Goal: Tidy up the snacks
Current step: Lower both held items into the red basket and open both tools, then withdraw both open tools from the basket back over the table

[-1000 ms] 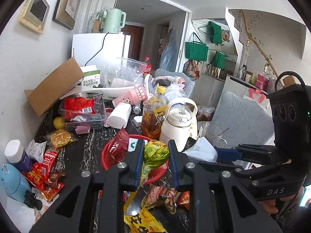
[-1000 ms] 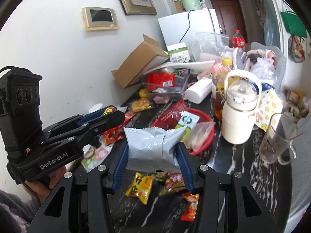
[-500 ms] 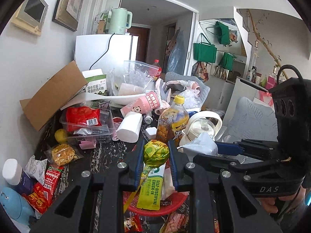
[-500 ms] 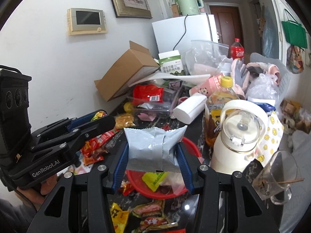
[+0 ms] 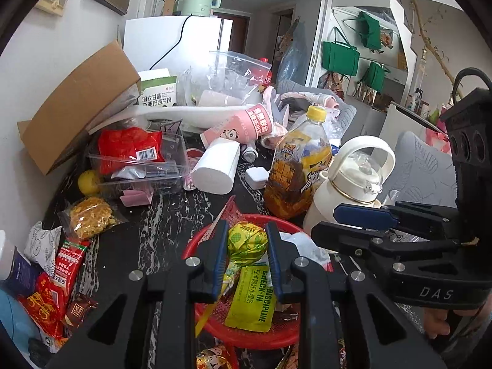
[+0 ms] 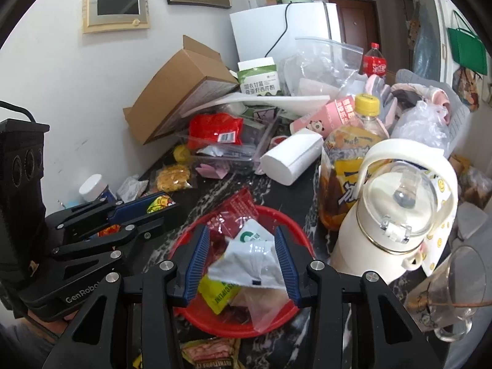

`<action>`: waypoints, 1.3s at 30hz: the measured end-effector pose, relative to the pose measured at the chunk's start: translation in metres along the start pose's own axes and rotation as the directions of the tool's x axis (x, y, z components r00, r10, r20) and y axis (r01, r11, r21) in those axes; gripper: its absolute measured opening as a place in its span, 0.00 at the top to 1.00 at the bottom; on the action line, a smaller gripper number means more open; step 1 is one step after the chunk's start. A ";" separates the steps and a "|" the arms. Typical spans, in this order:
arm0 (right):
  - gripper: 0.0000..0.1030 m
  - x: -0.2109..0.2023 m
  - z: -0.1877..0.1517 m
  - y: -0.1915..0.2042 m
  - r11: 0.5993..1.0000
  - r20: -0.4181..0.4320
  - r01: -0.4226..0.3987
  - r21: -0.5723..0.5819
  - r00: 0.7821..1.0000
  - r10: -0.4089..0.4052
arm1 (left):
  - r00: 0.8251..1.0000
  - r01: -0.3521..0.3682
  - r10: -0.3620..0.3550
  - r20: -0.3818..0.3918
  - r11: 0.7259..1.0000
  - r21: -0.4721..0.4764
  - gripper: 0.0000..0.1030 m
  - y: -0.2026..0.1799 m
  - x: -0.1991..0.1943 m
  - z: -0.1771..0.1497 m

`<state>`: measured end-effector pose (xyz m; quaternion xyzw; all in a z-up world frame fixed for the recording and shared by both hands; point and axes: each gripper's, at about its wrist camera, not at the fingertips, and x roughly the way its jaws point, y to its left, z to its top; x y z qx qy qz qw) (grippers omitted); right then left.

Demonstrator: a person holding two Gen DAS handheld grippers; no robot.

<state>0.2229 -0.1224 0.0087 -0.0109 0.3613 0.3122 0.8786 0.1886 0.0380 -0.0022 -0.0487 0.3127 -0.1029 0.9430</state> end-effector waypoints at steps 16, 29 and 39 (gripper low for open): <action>0.60 0.015 -0.015 -0.006 0.999 -0.064 0.039 -0.005 0.997 -0.040 | 0.990 -0.083 0.084 -0.115 0.996 0.013 0.74 0.006 0.039 -0.014; 0.60 0.005 -0.016 -0.005 0.999 -0.056 0.044 0.000 0.998 -0.044 | 0.988 -0.137 0.138 -0.064 0.990 0.011 0.31 0.006 0.026 -0.010; 0.60 -0.015 -0.011 0.002 0.999 -0.021 0.041 -0.009 0.999 -0.041 | 0.990 -0.136 0.136 -0.024 0.991 0.020 0.31 -0.002 -0.002 -0.002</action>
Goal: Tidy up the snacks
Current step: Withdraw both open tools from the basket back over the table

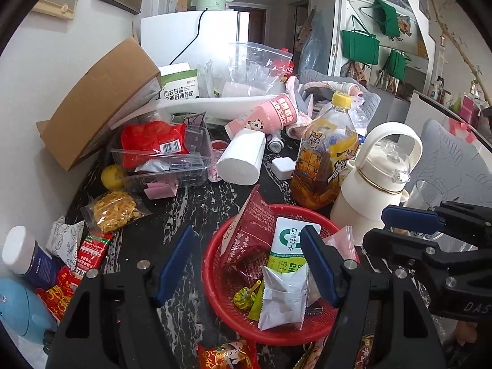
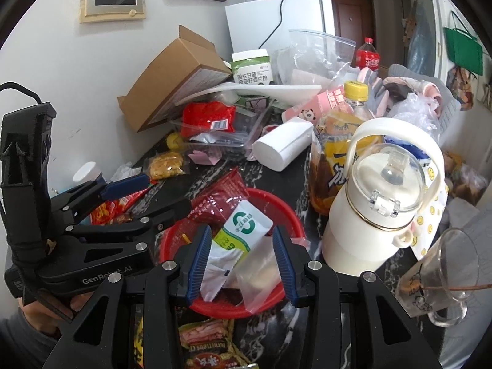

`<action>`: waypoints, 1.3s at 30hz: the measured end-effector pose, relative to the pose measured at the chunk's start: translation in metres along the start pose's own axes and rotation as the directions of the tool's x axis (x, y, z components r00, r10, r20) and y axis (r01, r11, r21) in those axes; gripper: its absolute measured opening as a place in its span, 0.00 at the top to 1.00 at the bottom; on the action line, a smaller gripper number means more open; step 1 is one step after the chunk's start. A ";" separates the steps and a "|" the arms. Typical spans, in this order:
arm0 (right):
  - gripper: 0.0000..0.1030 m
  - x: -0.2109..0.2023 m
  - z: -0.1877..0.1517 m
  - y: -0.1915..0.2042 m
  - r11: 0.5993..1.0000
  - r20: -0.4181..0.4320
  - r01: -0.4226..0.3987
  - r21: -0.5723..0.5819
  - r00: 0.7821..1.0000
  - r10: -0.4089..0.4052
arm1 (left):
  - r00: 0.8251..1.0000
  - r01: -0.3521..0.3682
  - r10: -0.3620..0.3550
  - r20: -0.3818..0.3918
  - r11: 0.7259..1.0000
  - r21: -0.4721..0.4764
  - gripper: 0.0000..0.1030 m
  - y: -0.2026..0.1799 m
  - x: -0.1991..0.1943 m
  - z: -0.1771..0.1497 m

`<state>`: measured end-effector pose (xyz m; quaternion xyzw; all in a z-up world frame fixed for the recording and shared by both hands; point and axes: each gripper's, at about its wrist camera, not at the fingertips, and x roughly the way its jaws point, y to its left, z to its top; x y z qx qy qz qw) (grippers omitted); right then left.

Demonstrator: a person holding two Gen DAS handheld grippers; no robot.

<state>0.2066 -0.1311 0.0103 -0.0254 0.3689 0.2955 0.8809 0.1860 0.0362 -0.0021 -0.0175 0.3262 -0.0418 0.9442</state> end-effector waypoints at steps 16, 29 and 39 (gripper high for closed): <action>0.60 -0.076 0.005 0.028 0.999 0.132 0.029 -0.038 0.991 -0.023 | 0.991 -0.001 -0.004 0.136 0.999 0.032 0.31 -0.015 -0.088 0.013; 0.32 -0.137 -0.013 0.052 0.995 0.222 0.085 -0.055 0.973 -0.071 | 0.984 0.028 -0.039 0.172 0.997 0.065 0.31 -0.033 -0.145 0.001; 0.17 -0.167 -0.036 0.063 0.991 0.257 0.123 -0.047 0.960 -0.107 | 0.986 0.049 -0.060 0.155 0.996 0.075 0.31 -0.040 -0.169 -0.023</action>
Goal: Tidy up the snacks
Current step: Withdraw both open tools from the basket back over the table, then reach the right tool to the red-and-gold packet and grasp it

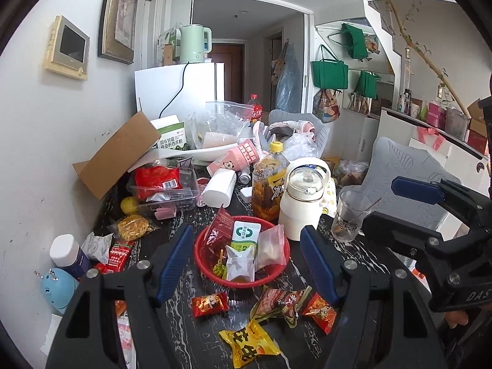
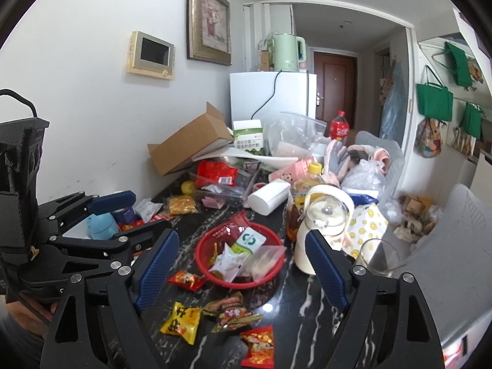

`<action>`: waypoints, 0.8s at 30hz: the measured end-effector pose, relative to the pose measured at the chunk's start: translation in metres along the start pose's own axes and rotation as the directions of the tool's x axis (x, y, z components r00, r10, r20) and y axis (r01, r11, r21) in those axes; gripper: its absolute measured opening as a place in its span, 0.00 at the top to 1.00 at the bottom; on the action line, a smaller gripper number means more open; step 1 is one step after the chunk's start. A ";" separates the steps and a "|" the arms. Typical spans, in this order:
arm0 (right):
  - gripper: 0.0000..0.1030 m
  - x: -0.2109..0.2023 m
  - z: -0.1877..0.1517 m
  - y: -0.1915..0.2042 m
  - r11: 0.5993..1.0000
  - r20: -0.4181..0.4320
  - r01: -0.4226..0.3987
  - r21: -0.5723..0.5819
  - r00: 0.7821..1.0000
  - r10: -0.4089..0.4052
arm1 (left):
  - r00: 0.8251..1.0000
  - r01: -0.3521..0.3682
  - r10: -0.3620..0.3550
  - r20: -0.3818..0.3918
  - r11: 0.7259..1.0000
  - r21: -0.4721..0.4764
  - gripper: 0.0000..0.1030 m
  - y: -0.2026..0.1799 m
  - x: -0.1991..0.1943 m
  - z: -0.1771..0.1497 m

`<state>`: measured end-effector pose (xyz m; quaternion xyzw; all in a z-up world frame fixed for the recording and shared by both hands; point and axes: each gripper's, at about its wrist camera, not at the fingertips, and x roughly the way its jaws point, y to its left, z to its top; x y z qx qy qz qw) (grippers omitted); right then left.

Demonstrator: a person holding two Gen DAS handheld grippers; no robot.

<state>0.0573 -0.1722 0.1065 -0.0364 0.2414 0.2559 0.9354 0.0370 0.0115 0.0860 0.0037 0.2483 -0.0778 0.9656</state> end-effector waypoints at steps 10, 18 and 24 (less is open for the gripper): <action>0.17 -0.009 -0.030 -0.001 0.999 -0.041 0.005 0.039 0.999 -0.004 | 0.999 0.017 -0.018 -0.037 1.000 -0.013 0.31 -0.003 -0.013 -0.026; 0.17 -0.006 -0.070 -0.003 0.996 -0.113 0.015 0.087 0.994 -0.005 | 0.991 0.062 -0.064 -0.116 0.998 -0.013 0.31 -0.009 -0.006 -0.058; 0.17 0.002 -0.099 -0.005 0.992 -0.169 -0.003 0.127 0.985 0.025 | 0.980 0.104 -0.109 -0.167 0.994 -0.040 0.31 -0.010 0.000 -0.085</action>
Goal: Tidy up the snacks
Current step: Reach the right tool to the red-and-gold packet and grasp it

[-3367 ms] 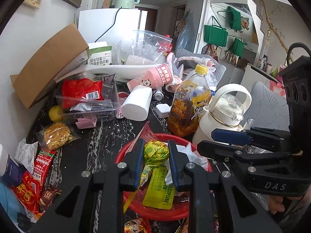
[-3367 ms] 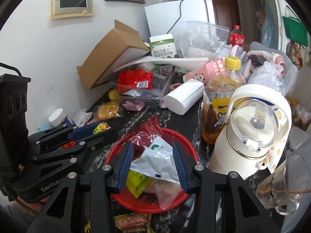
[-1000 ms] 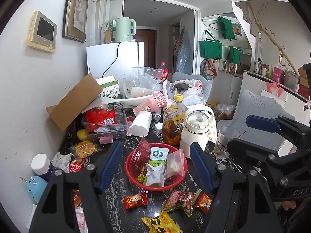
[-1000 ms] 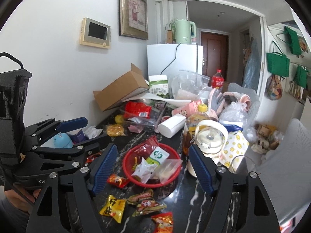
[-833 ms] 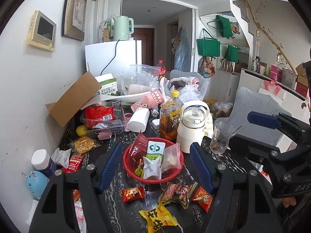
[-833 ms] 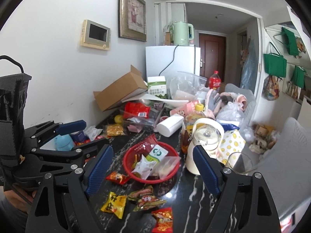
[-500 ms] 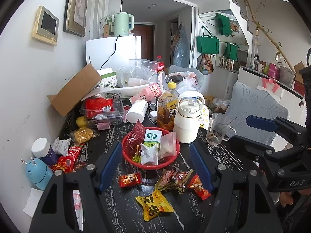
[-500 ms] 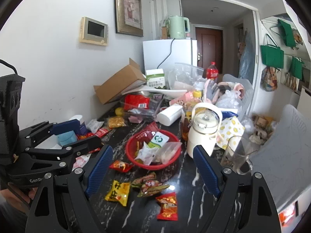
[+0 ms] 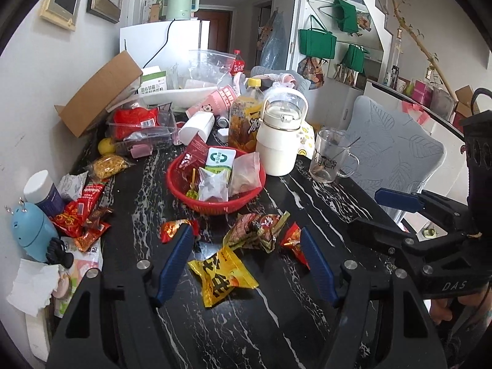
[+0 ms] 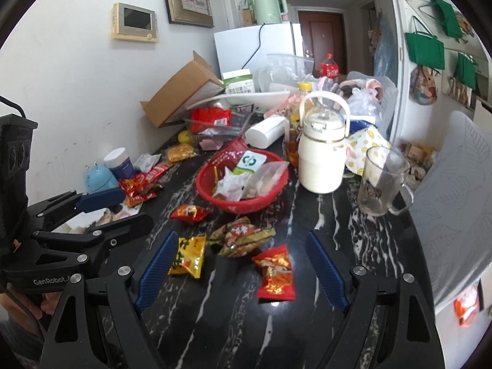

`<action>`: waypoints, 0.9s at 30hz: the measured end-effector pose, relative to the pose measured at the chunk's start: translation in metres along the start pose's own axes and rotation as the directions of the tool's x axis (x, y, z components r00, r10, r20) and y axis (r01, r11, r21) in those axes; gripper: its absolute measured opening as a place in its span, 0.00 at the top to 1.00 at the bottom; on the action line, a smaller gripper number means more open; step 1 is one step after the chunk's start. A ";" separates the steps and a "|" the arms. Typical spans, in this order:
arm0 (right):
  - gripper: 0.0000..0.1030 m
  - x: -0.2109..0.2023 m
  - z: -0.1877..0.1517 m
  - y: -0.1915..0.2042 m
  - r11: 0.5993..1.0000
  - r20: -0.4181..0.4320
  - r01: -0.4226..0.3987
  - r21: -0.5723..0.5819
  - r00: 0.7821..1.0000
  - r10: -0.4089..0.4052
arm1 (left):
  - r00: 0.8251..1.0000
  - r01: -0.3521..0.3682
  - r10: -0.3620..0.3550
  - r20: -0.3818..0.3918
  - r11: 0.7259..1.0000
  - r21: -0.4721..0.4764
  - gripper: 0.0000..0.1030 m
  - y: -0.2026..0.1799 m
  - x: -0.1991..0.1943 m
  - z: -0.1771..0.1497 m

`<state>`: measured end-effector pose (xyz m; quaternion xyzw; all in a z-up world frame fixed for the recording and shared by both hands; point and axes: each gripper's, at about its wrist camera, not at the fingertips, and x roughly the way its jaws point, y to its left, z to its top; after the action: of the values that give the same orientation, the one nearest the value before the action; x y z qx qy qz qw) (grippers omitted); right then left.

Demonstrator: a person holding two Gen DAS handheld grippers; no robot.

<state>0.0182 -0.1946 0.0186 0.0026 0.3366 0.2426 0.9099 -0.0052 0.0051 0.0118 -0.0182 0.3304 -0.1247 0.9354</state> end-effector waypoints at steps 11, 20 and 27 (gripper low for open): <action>0.17 0.030 -0.043 -0.003 0.998 -0.120 -0.033 0.060 0.992 0.040 | 0.997 0.032 -0.037 -0.072 0.996 -0.078 0.31 0.007 0.021 -0.032; 0.17 0.057 -0.063 -0.013 0.996 -0.187 -0.008 0.091 0.982 0.025 | 0.985 0.023 -0.052 -0.162 0.984 -0.176 0.31 0.020 0.054 -0.049; 0.17 0.076 -0.064 -0.026 0.995 -0.219 0.008 0.104 0.976 0.015 | 0.983 -0.020 -0.016 -0.181 0.980 -0.198 0.31 0.028 0.072 -0.047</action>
<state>0.0405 -0.1942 -0.0822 0.0240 0.4471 0.2250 0.8654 0.0258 0.0170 -0.0721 -0.1001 0.4251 -0.0913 0.8950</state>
